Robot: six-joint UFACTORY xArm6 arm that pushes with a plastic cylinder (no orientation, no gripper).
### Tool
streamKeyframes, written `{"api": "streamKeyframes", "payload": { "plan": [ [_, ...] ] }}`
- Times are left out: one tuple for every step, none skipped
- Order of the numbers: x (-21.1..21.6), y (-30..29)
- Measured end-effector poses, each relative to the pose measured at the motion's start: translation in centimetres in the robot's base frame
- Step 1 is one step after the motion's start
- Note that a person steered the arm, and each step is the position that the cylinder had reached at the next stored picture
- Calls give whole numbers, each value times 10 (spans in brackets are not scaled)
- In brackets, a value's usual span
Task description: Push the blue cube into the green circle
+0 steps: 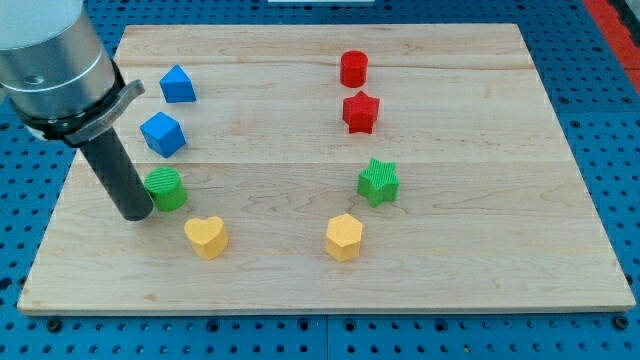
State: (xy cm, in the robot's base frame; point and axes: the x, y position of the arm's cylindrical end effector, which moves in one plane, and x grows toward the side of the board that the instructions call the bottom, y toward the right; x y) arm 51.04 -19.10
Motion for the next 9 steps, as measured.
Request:
{"api": "streamKeyframes", "payload": {
  "plan": [
    [0, 25],
    [0, 32],
    [-4, -7],
    [-35, -28],
    [-66, -24],
    [-74, -71],
    [-124, -42],
    [-112, 12],
    [-97, 34]
  ]
}}
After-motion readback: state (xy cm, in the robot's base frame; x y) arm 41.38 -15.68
